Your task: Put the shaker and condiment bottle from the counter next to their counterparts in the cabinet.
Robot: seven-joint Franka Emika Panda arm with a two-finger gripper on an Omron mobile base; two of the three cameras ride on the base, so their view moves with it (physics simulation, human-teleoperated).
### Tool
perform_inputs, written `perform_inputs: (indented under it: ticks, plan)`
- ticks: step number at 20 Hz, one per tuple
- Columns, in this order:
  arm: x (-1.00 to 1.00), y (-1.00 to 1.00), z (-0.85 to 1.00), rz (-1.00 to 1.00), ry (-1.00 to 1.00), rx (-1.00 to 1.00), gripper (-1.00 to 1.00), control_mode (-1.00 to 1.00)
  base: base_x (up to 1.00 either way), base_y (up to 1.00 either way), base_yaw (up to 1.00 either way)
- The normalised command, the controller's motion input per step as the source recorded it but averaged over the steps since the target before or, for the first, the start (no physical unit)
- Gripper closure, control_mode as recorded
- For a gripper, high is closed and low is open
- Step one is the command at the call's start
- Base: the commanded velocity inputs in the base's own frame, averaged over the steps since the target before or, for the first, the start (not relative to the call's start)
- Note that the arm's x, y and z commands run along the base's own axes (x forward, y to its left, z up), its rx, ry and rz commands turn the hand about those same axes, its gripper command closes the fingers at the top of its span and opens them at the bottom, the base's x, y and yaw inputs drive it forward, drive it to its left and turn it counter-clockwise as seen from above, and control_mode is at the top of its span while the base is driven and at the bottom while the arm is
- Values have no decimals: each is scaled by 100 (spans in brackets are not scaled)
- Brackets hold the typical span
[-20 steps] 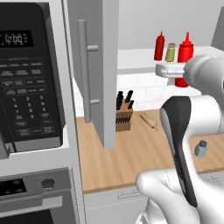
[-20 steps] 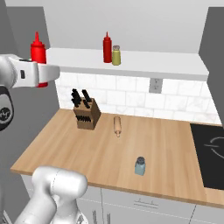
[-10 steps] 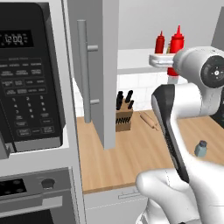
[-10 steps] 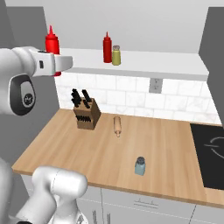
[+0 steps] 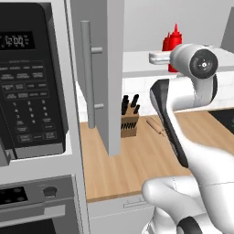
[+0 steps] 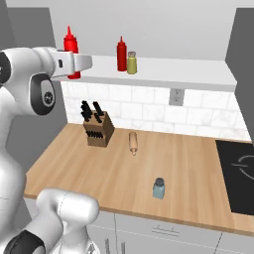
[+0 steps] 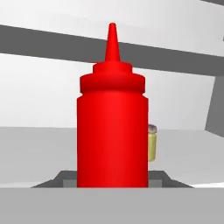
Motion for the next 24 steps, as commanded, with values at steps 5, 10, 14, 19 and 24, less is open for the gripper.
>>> perform_inputs:
  ticks: [5, 10, 14, 19, 24]
  plan:
    - [36, -21, -23, -4, -6, -3, 100, -100, 0, 0, 0]
    - [35, -2, -13, -5, -4, -2, 100, -100, 0, 0, 0]
    - [47, 0, -2, -5, -2, 0, 100, -100, 0, 0, 0]
    - [43, 0, 0, -4, -1, 0, 100, -100, 0, 0, 0]
    - [41, 0, -10, 0, 0, 0, 100, -100, 0, 0, 0]
